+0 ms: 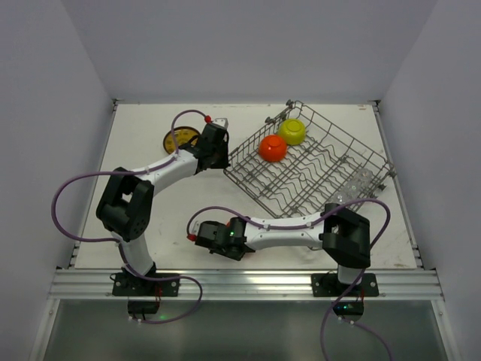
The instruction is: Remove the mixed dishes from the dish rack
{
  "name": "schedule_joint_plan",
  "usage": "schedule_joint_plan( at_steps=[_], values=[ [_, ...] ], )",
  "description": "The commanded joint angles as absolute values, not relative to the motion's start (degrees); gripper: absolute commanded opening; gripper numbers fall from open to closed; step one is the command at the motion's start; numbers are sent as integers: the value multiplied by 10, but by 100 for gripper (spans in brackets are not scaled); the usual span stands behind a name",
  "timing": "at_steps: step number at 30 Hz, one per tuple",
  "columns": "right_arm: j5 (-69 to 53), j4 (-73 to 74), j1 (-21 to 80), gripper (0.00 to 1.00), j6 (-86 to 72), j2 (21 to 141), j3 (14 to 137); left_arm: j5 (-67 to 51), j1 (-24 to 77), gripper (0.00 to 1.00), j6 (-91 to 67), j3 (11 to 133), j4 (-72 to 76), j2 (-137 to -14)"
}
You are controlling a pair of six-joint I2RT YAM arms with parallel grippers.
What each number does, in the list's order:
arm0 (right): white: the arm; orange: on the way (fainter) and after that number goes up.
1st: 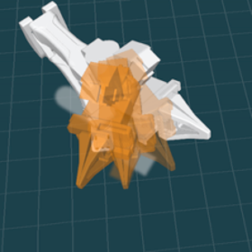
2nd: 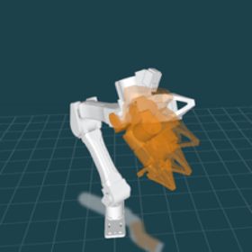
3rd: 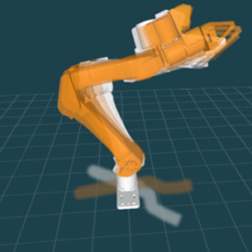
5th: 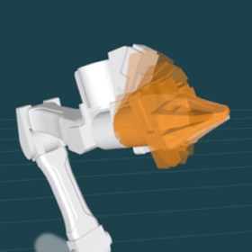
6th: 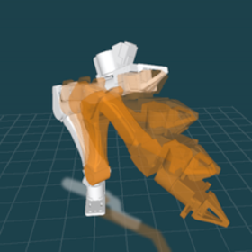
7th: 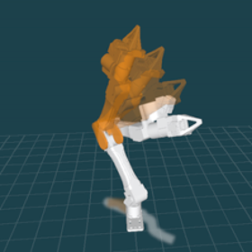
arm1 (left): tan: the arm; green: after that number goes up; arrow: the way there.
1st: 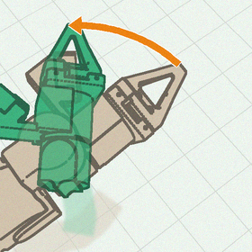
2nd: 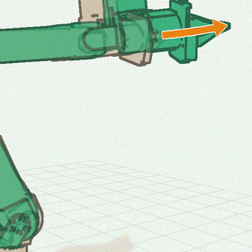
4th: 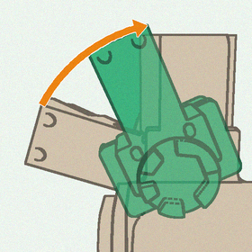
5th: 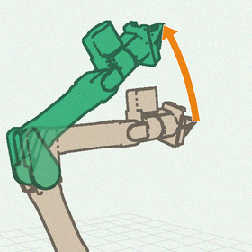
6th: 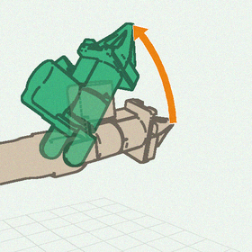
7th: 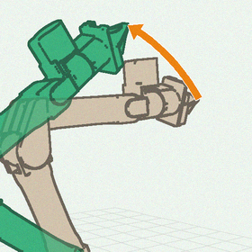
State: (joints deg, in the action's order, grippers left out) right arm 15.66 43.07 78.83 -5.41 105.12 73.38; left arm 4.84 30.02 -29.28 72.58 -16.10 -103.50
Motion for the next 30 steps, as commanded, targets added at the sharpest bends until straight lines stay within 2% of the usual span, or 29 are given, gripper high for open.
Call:
schedule_joint_plan(
  at_steps=[1, 2, 4, 7, 10, 17, 20, 23, 25, 27, 30],
  values=[
    [195, 441, 791, 30, -61, 1047, 764, 49, 296, 0, -301, 752, -148, -1027],
    [195, 440, 792, 34, -61, 1045, 764, 50, 295, 0, -301, 751, -148, -1027],
    [200, 436, 794, 50, -62, 1037, 760, 49, 296, 0, -301, 751, -147, -1027],
    [204, 438, 795, 57, -66, 1022, 763, 48, 295, 0, -301, 750, -147, -1025],
    [200, 429, 794, 69, -67, 994, 760, 48, 296, 0, -301, 749, -147, -1024],
    [197, 408, 795, 76, -64, 881, 733, 42, 295, 0, -303, 748, -144, -1025],
    [200, 380, 783, 85, -73, 805, 709, 43, 296, 0, -303, 747, -144, -1023],
    [198, 337, 718, 91, -120, 742, 675, 46, 295, 0, -303, 746, -144, -1022],
    [211, 274, 611, 99, -191, 670, 648, 45, 295, 0, -302, 746, -144, -1021],
    [151, 187, 472, 99, -303, 602, 582, 43, 296, 0, -303, 747, -142, -1022],
    [106, 124, 343, 99, -422, 580, 514, 40, 296, 0, -304, 751, -143, -1024]
  ],
)
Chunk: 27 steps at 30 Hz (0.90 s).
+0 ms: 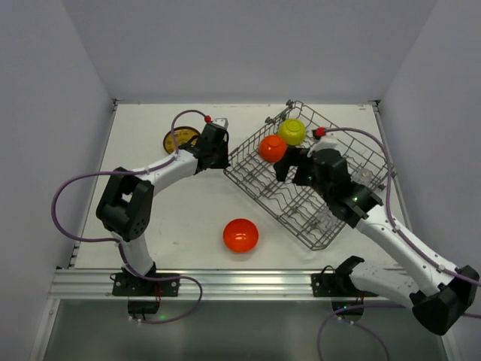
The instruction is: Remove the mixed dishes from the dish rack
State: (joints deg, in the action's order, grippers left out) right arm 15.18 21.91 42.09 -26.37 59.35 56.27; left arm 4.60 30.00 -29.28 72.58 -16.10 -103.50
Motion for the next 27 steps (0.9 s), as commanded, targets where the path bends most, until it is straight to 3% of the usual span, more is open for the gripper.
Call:
schedule_joint_plan(
  at_steps=[1, 8, 11, 20, 27],
  values=[
    [95, 102, 318, 99, -446, 589, 505, 40, 295, 0, -304, 751, -143, -1024],
    [11, -16, 183, 99, -591, 738, 512, 39, 296, 0, -306, 750, -142, -1023],
    [-14, -73, 166, 99, -621, 808, 526, 37, 296, 0, -307, 747, -142, -1025],
    [-12, -18, 151, 99, -650, 986, 656, 36, 296, 0, -302, 748, -145, -1024],
    [-46, -63, 135, 99, -640, 1041, 664, 37, 295, 0, -301, 744, -145, -1024]
  ],
)
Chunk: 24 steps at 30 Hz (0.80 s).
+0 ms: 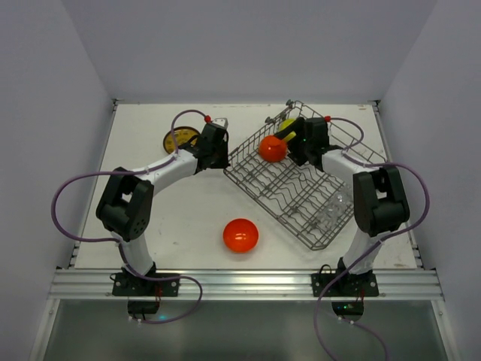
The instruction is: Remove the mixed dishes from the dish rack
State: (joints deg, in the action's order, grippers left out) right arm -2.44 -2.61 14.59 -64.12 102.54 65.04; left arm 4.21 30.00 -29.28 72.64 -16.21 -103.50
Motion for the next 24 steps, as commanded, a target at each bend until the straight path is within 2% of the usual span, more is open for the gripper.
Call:
schedule_joint_plan(
  at_steps=[1, 24],
  values=[
    [-57, -61, 130, 99, -639, 1048, 669, 36, 295, 0, -302, 744, -145, -1024],
    [-84, -107, 115, 99, -622, 1115, 659, 30, 296, 0, -297, 744, -143, -1026]
  ],
)
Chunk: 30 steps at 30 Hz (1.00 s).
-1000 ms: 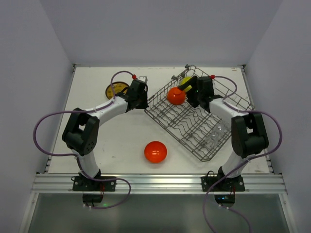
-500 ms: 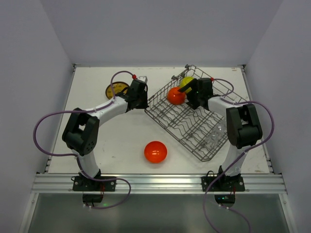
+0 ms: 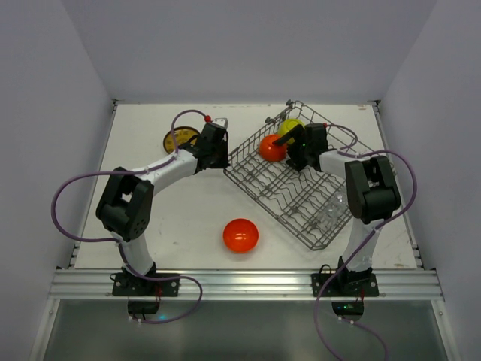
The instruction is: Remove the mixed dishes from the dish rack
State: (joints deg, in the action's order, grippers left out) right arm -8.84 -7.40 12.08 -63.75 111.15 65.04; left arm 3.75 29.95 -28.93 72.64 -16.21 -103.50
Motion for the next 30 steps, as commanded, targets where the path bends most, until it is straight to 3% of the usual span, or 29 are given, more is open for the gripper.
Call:
schedule_joint_plan(
  at_steps=[1, 11, 30],
  values=[
    [-89, -112, 115, 99, -621, 1117, 660, 30, 296, 0, -297, 744, -143, -1026],
    [-112, -209, 114, 99, -612, 1117, 627, 36, 296, 0, -294, 744, -148, -1024],
    [-150, -254, 115, 98, -567, 1126, 647, 33, 297, 0, -293, 749, -149, -1028]
  ],
)
